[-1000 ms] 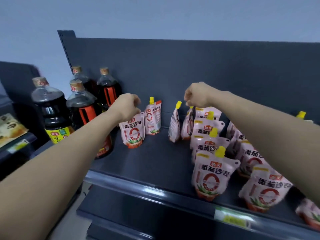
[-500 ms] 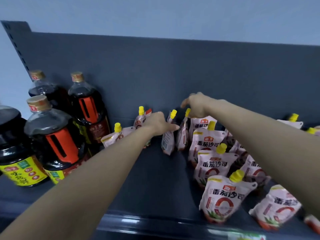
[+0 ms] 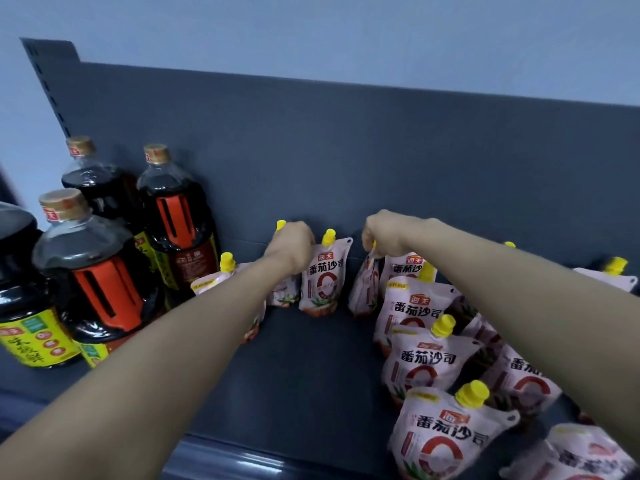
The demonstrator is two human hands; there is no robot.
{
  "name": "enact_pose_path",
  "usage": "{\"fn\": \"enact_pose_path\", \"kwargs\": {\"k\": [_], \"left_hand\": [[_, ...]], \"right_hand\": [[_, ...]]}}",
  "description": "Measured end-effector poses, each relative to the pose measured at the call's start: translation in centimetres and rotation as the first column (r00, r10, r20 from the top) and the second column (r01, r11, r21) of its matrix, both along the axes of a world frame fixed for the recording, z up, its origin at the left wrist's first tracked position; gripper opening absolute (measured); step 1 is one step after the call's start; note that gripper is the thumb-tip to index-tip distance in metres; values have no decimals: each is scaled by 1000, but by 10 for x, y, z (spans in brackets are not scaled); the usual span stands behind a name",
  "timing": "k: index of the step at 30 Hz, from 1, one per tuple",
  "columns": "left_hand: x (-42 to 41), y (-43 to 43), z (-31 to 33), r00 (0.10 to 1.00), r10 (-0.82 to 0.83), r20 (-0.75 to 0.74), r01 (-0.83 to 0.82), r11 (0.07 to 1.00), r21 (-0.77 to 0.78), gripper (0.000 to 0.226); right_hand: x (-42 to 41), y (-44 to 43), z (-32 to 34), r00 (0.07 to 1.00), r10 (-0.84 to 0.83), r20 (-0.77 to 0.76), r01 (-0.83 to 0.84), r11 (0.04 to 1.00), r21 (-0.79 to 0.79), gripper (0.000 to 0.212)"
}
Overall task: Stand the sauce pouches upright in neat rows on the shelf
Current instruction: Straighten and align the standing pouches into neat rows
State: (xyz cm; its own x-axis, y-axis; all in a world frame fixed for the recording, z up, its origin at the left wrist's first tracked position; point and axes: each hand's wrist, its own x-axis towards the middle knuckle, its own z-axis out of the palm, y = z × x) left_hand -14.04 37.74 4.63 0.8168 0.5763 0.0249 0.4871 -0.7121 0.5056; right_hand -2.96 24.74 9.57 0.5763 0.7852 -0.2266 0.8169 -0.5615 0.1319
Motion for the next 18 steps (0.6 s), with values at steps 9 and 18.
{"fn": "enact_pose_path", "kwargs": {"k": [9,18], "left_hand": [[0,6,-4,992,48,118,-49,999,8,35],[1,15,-5,992,-51,115,56,997,-46,23]], "right_hand": [[-6,4,-4,993,64,-99,-51,990,131,17],[-22,1,11,962,41,-271,17,978,208,13]]}}
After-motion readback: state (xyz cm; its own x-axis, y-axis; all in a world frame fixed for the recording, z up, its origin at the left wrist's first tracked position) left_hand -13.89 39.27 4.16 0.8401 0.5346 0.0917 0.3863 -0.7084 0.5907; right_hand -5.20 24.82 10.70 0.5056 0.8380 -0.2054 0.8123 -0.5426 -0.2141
